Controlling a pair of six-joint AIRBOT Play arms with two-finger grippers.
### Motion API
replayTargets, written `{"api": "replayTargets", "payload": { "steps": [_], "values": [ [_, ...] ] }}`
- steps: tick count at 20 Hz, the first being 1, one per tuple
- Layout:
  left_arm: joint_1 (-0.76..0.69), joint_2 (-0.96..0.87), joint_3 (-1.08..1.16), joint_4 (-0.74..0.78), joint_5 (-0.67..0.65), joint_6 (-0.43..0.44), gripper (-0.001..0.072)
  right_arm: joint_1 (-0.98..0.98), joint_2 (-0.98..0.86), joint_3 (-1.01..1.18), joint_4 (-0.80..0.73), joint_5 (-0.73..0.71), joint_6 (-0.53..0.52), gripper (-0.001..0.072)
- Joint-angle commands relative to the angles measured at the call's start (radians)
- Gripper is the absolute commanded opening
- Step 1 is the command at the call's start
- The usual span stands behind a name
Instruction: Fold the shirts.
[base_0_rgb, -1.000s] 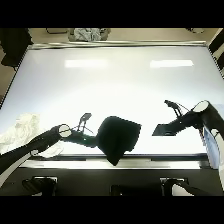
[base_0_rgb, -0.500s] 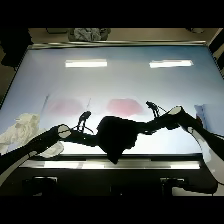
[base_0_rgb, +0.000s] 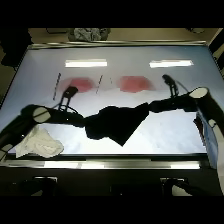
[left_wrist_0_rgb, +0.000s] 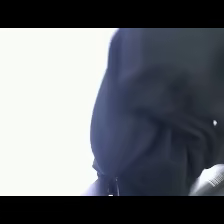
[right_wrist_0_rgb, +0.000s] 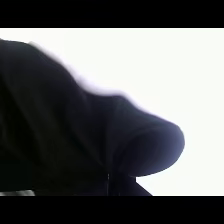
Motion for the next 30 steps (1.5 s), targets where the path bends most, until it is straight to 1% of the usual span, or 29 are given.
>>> {"api": "replayTargets", "payload": {
  "steps": [1,3,5,6,7,8,10,12,13,15,17,18,19,21,22,23,25,26,28,29,30],
  "values": [
    [0.153,0.123,0.283,0.209,-0.111,-0.027,0.0031,-0.116,0.193,0.278,-0.075,0.026,-0.051,0.0042],
    [0.228,0.188,0.466,0.210,-0.112,-0.061,0.0031,-0.156,0.315,0.439,-0.140,0.015,-0.073,0.0042],
    [0.290,0.260,0.602,0.210,-0.111,-0.116,0.0031,-0.166,0.444,0.538,-0.327,0.015,-0.043,0.0043],
    [0.307,0.296,0.642,0.209,-0.105,-0.133,0.0031,-0.166,0.501,0.554,-0.386,0.014,-0.016,0.0043],
    [0.311,0.333,0.667,0.208,-0.085,-0.152,0.0031,-0.166,0.554,0.557,-0.407,0.011,0.005,0.0043],
    [0.309,0.371,0.680,0.175,-0.050,-0.161,0.0031,-0.166,0.603,0.557,-0.407,0.010,0.024,0.0042],
    [0.309,0.438,0.685,0.082,0.042,-0.161,0.0030,-0.166,0.673,0.557,-0.389,0.003,0.029,0.0042],
    [0.309,0.481,0.685,0.024,0.112,-0.164,0.0031,-0.166,0.718,0.557,-0.394,0.006,0.051,0.0042],
    [0.309,0.491,0.685,0.003,0.125,-0.164,0.0030,-0.166,0.731,0.557,-0.394,0.015,0.063,0.0042],
    [0.309,0.491,0.684,-0.014,0.094,-0.164,0.0031,-0.166,0.741,0.557,-0.400,0.050,0.070,0.0042],
    [0.309,0.468,0.684,-0.006,0.000,-0.164,0.0031,-0.166,0.732,0.557,-0.435,0.140,0.080,0.0042],
    [0.309,0.448,0.683,-0.005,-0.054,-0.163,0.0031,-0.166,0.719,0.557,-0.457,0.210,0.108,0.0042],
    [0.309,0.419,0.675,-0.005,-0.115,-0.156,0.0031,-0.166,0.695,0.550,-0.465,0.313,0.143,0.0042],
    [0.309,0.346,0.620,-0.016,-0.210,-0.098,0.0032,-0.166,0.627,0.495,-0.465,0.558,0.163,0.0042],
    [0.309,0.308,0.567,-0.029,-0.225,-0.071,0.0032,-0.164,0.596,0.435,-0.475,0.624,0.162,0.0043],
    [0.309,0.264,0.494,-0.060,-0.219,-0.039,0.0031,-0.164,0.573,0.343,-0.492,0.639,0.162,0.0043],
    [0.309,0.158,0.341,-0.150,-0.188,0.055,0.0032,-0.164,0.536,0.132,-0.527,0.554,0.163,0.0043],
    [0.309,0.097,0.273,-0.179,-0.145,0.132,0.0033,-0.164,0.509,0.032,-0.544,0.455,0.166,0.0043],
    [0.311,-0.054,0.202,-0.182,-0.062,0.246,0.0032,-0.164,0.409,-0.132,-0.521,0.150,0.178,0.0043],
    [0.311,-0.138,0.207,-0.182,-0.042,0.276,0.0032,-0.164,0.342,-0.162,-0.492,0.027,0.178,0.0043],
    [0.311,-0.214,0.223,-0.187,-0.024,0.274,0.0033,-0.164,0.263,-0.165,-0.455,-0.085,0.178,0.0043]
  ]
}}
